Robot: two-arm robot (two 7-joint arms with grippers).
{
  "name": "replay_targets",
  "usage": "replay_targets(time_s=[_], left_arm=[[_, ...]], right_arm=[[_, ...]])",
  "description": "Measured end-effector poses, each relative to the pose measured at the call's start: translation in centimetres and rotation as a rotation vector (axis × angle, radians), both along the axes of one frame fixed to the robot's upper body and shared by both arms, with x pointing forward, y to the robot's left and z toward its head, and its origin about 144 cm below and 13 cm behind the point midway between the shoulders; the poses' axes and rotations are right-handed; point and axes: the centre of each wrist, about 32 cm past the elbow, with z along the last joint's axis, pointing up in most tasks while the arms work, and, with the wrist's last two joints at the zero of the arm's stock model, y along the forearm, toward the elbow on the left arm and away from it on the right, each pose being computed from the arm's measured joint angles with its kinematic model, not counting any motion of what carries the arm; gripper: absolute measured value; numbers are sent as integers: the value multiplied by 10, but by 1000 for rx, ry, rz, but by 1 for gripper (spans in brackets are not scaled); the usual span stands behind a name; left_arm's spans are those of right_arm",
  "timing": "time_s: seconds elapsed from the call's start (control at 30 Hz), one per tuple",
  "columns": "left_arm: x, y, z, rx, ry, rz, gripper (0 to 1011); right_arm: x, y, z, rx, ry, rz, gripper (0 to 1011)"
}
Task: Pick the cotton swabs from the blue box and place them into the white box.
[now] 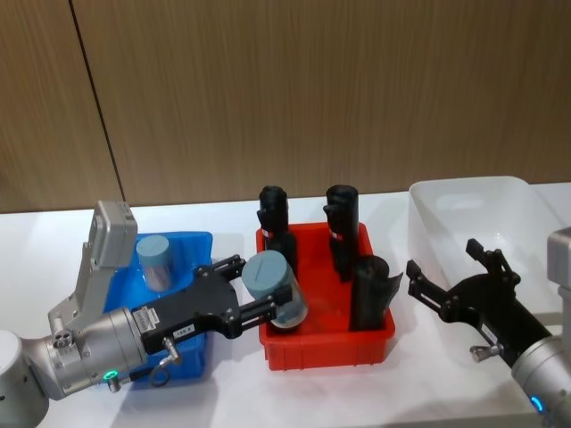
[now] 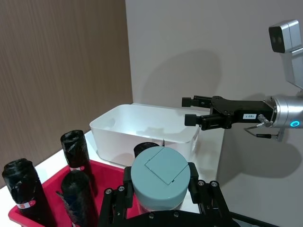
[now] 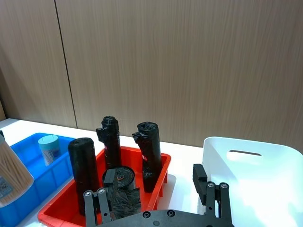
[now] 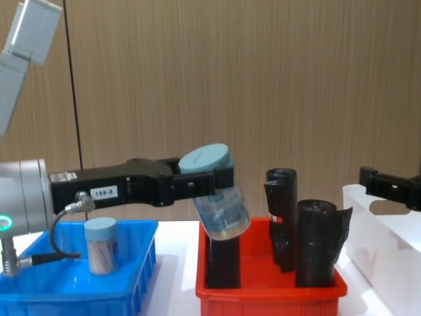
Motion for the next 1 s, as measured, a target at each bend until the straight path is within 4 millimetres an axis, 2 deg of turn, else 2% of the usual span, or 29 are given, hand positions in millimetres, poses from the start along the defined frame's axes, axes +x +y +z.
replay_targets(time_s=[1.0], left_arm=[[1, 0, -2, 25, 61, -7, 660]], right_arm=[[0, 0, 0, 0, -1, 1, 1001]])
